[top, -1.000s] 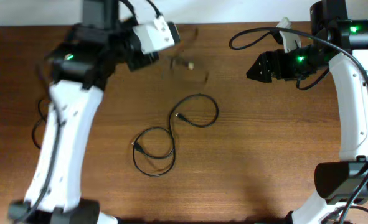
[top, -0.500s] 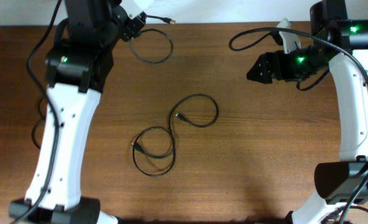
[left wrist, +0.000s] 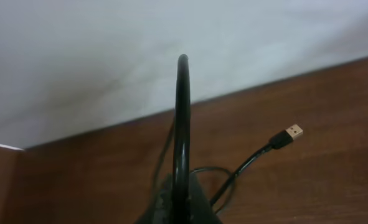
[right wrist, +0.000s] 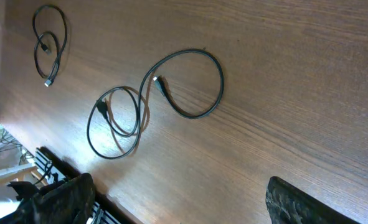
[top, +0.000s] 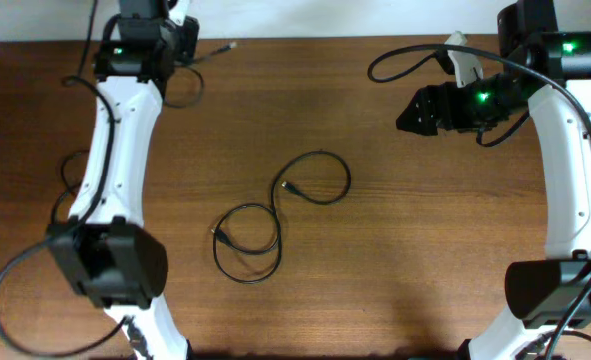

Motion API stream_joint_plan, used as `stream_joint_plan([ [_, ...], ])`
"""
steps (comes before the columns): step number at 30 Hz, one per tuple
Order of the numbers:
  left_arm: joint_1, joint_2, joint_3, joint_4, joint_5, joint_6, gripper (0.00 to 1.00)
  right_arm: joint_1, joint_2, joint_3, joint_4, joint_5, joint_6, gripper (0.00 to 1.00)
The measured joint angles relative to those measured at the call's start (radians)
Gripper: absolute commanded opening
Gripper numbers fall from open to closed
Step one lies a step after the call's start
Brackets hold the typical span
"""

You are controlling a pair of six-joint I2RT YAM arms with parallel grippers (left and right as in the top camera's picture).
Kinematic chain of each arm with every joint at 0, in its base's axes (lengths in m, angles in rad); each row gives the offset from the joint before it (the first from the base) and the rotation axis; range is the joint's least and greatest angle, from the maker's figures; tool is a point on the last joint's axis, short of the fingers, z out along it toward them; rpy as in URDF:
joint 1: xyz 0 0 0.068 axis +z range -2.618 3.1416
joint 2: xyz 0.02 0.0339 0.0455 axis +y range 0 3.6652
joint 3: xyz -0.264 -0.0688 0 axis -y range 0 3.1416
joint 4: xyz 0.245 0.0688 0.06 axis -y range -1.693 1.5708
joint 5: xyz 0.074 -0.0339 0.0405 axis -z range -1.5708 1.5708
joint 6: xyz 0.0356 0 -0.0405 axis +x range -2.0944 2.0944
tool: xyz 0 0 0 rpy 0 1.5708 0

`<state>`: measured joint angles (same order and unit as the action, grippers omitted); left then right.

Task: Untangle cables
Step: 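Release the cable at the upper left and lift the left gripper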

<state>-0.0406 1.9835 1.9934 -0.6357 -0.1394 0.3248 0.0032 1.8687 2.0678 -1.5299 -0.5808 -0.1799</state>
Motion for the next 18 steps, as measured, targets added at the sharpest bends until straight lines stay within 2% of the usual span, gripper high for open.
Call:
stream_joint_plan([
  [8, 0.006, 0.199, 0.000, 0.007, 0.000, -0.018, 0.01, 0.000, 0.000, 0.000, -0.014, 0.000, 0.000, 0.87],
  [9, 0.014, 0.216, 0.000, 0.004, 0.000, -0.031, 0.61, 0.000, 0.000, 0.000, -0.016, 0.000, 0.000, 0.87],
  [10, 0.026, 0.226, -0.002, 0.003, 0.000, -0.048, 0.99, 0.000, 0.000, 0.000, -0.016, 0.000, 0.000, 0.87],
  [18, 0.063, 0.227, -0.002, -0.038, 0.016, -0.095, 0.99, 0.000, 0.000, 0.000, -0.018, 0.001, -0.008, 0.87],
])
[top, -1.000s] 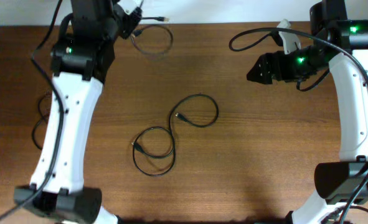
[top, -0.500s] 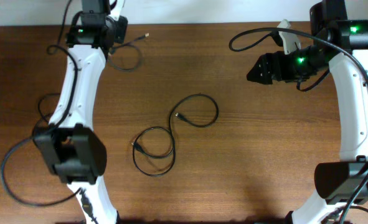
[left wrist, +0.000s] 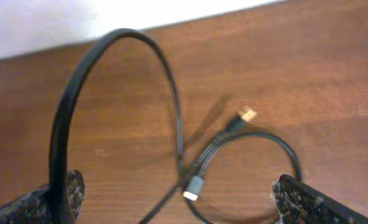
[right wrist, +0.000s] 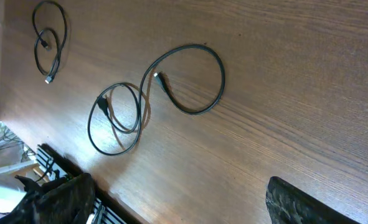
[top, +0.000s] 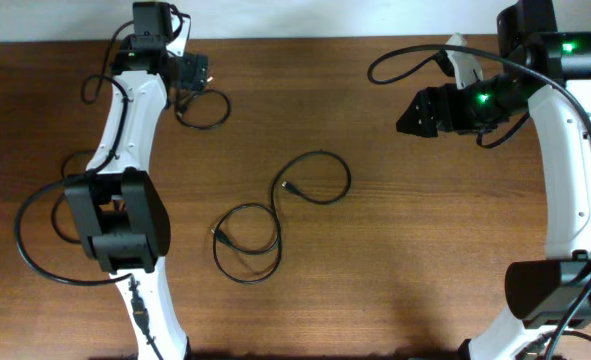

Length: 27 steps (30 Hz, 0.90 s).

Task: Untangle cables
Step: 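Release the cable at the upper left and lift the left gripper, then reach the left gripper to the remaining cable at table center and grasp it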

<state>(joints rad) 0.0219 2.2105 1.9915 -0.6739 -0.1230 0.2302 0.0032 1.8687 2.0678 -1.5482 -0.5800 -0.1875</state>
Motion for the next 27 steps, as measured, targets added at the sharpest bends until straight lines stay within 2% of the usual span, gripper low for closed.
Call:
stream_joint_plan([
  [5, -0.003, -0.007, 0.000, -0.067, 0.074, 0.001, 0.99, 0.000, 0.000, 0.000, -0.009, 0.019, -0.004, 0.87],
  [9, -0.003, -0.077, 0.000, -0.078, 0.062, 0.029, 0.99, 0.000, 0.000, 0.000, -0.011, 0.031, -0.004, 0.87],
  [13, -0.011, -0.172, 0.000, -0.076, -0.078, 0.111, 0.99, 0.000, 0.000, 0.000, -0.011, 0.034, -0.004, 0.87],
  [17, -0.040, -0.179, 0.000, -0.124, -0.225, 0.191, 0.99, 0.000, 0.000, 0.000, -0.008, 0.034, -0.005, 0.87],
  [20, -0.064, -0.180, 0.000, -0.156, -0.256, 0.209, 0.99, 0.000, 0.000, 0.000, -0.011, 0.034, -0.004, 0.87],
  [22, -0.084, -0.180, 0.000, -0.247, -0.212, 0.220, 0.99, 0.000, 0.000, 0.000, -0.011, 0.034, -0.004, 0.87],
  [27, -0.142, -0.180, 0.000, -0.492, 0.075, 0.224, 0.99, 0.000, 0.000, 0.000, -0.008, 0.034, -0.005, 0.87],
])
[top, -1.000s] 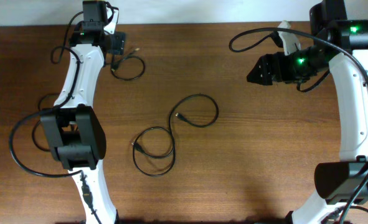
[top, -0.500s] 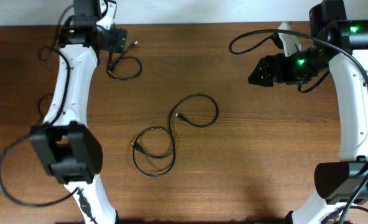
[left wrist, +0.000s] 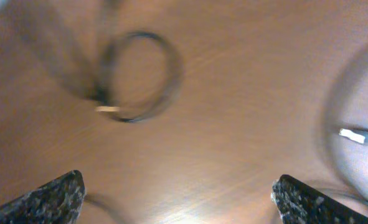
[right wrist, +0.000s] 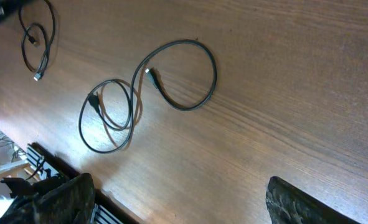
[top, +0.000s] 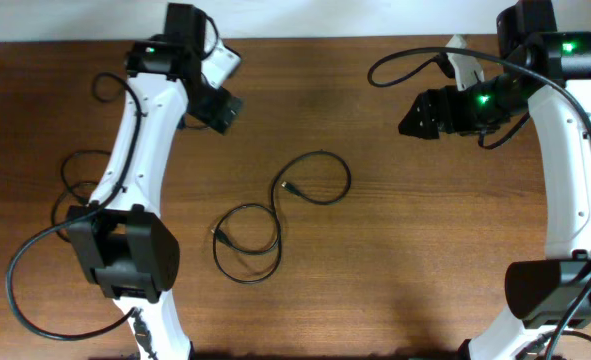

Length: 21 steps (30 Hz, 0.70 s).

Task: Untangle cables
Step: 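Reach the left gripper to the remaining cable at table center and grasp it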

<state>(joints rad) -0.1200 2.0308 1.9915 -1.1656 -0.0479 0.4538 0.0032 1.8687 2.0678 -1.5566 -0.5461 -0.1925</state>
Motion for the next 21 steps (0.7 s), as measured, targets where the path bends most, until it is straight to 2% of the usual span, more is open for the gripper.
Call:
stream_joint_plan([
  [3, -0.034, 0.000, 0.000, -0.094, 0.099, 0.000, 0.97, 0.000, 0.000, 0.000, 0.001, 0.000, -0.002, 0.87],
  [7, -0.065, 0.000, -0.045, -0.203, 0.158, -0.001, 0.99, 0.000, 0.000, 0.000, 0.001, 0.000, -0.003, 0.87],
  [11, -0.105, 0.003, -0.136, -0.225, 0.240, -0.009, 0.99, 0.000, 0.000, 0.000, 0.001, 0.000, -0.004, 0.88],
  [16, -0.193, 0.006, -0.223, -0.161, 0.403, -0.021, 0.99, 0.000, 0.000, 0.000, 0.001, 0.000, -0.009, 0.88],
  [19, -0.235, 0.006, -0.223, -0.150, 0.427, -0.106, 0.99, 0.000, 0.000, 0.000, 0.001, 0.000, -0.015, 0.88],
  [21, -0.270, 0.006, -0.232, -0.140, 0.369, -0.234, 0.99, 0.000, 0.000, 0.000, 0.000, 0.000, -0.021, 0.89],
])
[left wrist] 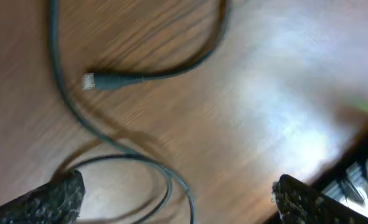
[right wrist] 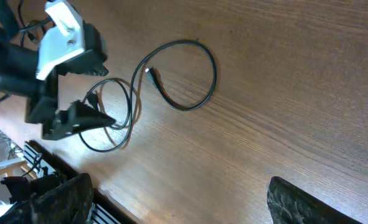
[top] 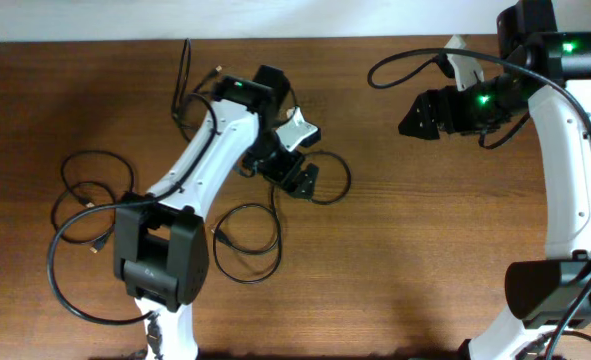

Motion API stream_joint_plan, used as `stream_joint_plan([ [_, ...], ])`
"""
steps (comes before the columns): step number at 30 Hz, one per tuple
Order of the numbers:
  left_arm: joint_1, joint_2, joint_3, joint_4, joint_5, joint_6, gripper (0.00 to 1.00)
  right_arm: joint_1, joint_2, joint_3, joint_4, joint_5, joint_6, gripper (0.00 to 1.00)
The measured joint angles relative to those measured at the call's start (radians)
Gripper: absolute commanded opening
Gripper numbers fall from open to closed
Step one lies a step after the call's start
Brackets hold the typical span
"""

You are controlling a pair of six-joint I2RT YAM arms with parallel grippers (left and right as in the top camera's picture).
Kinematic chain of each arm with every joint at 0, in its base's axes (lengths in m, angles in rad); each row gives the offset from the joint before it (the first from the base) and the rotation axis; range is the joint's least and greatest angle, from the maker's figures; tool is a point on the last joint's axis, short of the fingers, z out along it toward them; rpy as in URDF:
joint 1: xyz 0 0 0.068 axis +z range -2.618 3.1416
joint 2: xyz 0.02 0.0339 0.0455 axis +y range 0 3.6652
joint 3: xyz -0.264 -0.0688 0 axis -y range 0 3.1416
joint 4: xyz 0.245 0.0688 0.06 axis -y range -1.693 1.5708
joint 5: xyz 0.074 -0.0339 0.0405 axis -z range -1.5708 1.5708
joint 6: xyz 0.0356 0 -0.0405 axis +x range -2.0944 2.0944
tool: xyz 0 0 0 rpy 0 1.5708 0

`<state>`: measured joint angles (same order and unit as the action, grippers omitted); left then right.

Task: Untangle cables
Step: 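Reach the left gripper to the remaining cable at table center and grasp it, then drag the grasped cable to the left edge with the left gripper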

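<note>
A black cable (top: 327, 192) lies in a figure-eight at the table's middle, with one loop at right and a second loop (top: 246, 245) nearer the front. My left gripper (top: 295, 180) hangs open over where the loops meet, holding nothing. In the left wrist view the gripper (left wrist: 177, 190) is just above the wood. One plug end (left wrist: 91, 81) and a cable loop (left wrist: 140, 177) lie between the fingers (left wrist: 59, 193). My right gripper (top: 403, 118) is open and empty, high at the back right. The right wrist view shows the cable (right wrist: 196, 93) from afar.
Another thin black cable (top: 183, 90) lies at the back left, partly under the left arm. Loose loops of wiring (top: 87, 195) trail at the left beside the left arm's base. The table's front edge (right wrist: 53, 171) shows in the right wrist view.
My left gripper has moved from the table's back left to the middle and now hangs low over the figure-eight cable. It is still open. The right arm has not moved.
At first a black cable stood up from my left gripper at the far back-left edge. Then that cable lay coiled on the wood under open fingers. The open gripper was then nearer the middle, and now it is over the figure-eight cable.
</note>
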<state>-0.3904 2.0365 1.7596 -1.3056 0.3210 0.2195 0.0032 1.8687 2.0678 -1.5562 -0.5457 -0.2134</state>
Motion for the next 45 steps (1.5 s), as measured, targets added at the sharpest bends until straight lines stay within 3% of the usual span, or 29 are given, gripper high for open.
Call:
stream_joint_plan([
  [5, -0.101, 0.000, -0.102, 0.071, -0.204, -0.341, 0.99, 0.000, 0.000, 0.000, -0.007, 0.000, -0.003, 0.89],
  [9, -0.153, 0.000, -0.261, 0.177, -0.256, -0.542, 0.99, 0.000, 0.000, 0.000, -0.011, 0.004, -0.004, 0.88],
  [14, -0.158, 0.000, -0.402, 0.302, -0.267, -0.703, 1.00, 0.000, 0.000, 0.000, -0.014, 0.004, -0.004, 0.89],
  [15, -0.158, -0.005, -0.412, 0.320, -0.267, -0.716, 0.99, 0.000, 0.000, 0.000, -0.014, 0.004, -0.005, 0.89],
  [18, -0.159, -0.027, -0.442, 0.396, -0.296, -0.752, 0.62, 0.000, 0.000, 0.000, -0.015, 0.004, -0.004, 0.89],
  [21, -0.157, -0.047, -0.473, 0.457, -0.319, -0.766, 0.41, 0.000, 0.000, 0.000, -0.016, 0.004, -0.004, 0.88],
  [26, -0.157, -0.068, -0.507, 0.489, -0.328, -0.774, 0.34, 0.000, 0.000, 0.000, -0.019, 0.004, -0.004, 0.89],
  [29, -0.157, -0.075, -0.519, 0.499, -0.330, -0.778, 0.00, 0.000, 0.000, 0.000, -0.024, 0.004, -0.004, 0.90],
  [45, -0.157, -0.087, -0.528, 0.499, -0.312, -0.784, 0.00, 0.000, 0.000, 0.000, -0.059, 0.013, -0.005, 0.91],
])
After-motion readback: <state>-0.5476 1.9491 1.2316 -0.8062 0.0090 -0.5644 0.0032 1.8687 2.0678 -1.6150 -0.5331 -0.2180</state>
